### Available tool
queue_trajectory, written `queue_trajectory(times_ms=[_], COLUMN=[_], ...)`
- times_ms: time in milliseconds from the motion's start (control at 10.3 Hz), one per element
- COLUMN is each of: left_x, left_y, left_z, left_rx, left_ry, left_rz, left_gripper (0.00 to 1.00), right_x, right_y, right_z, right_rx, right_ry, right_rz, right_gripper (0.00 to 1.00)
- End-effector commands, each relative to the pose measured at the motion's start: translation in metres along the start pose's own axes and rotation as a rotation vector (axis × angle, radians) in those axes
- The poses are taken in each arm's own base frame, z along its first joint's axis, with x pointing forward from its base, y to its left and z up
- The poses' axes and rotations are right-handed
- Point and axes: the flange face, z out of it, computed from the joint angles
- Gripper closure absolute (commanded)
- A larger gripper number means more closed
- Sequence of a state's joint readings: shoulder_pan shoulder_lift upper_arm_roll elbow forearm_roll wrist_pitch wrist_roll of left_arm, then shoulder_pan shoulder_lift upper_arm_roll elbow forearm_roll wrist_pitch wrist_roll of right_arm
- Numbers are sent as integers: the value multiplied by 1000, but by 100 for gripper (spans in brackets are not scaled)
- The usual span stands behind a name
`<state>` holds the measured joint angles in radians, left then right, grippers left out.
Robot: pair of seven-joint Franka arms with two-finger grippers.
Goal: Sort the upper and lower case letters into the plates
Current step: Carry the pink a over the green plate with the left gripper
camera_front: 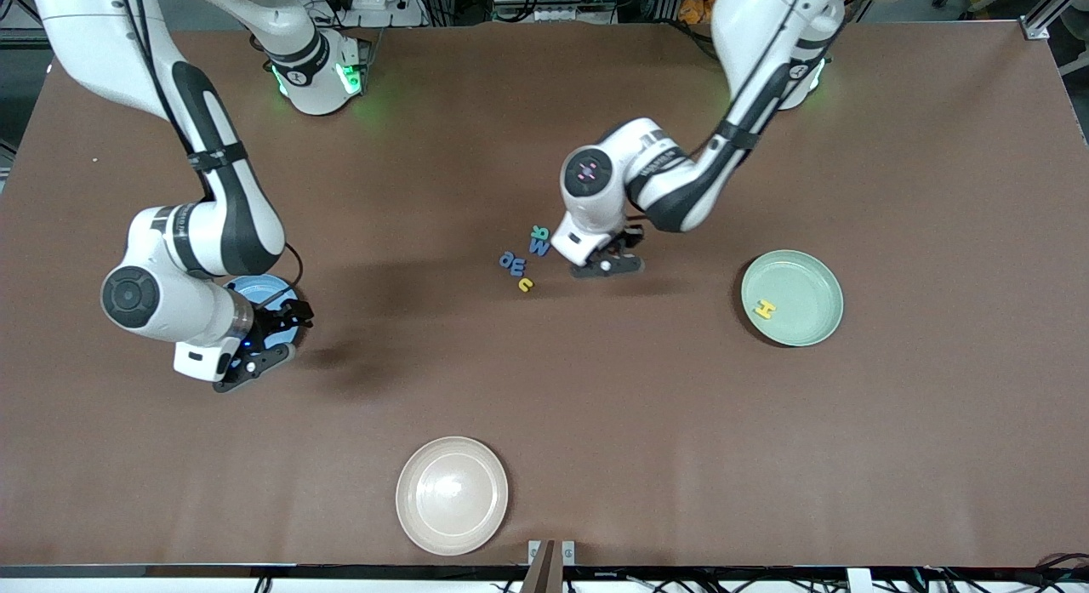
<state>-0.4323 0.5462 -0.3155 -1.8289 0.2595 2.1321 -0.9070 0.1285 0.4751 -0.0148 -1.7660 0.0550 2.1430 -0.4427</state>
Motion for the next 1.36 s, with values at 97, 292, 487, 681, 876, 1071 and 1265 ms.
queue_trajectory(times_ms=[97,292,487,681,876,1071,1265], left_x=[51,72,85,86,80,83,84], left_y=[-118,-188,-253,-291,-313,-315,-312], left_z=[-35,-40,-29,0,33,45,44], left_rx=[60,65,49,31,-2,-23,-22], left_ry=[-54,-97,-137,-172,-150,-137,-134], left_rz=[123,173,232,230,234,243,246], left_gripper=[94,99,99,99,99,81,37], right_x=[30,41,44,47,53,59,69], right_y=[-56,-73,-80,-88,-99,-122,-152], right_z=[-15,-17,-11,-10,-15,-9,1], right_rx=[-18,-30,-25,-26,-29,-28,-42], right_ry=[17,22,17,21,32,31,49], right_rz=[-55,-87,-90,-103,-117,-149,-166], right_gripper=[0,0,0,0,0,0,0])
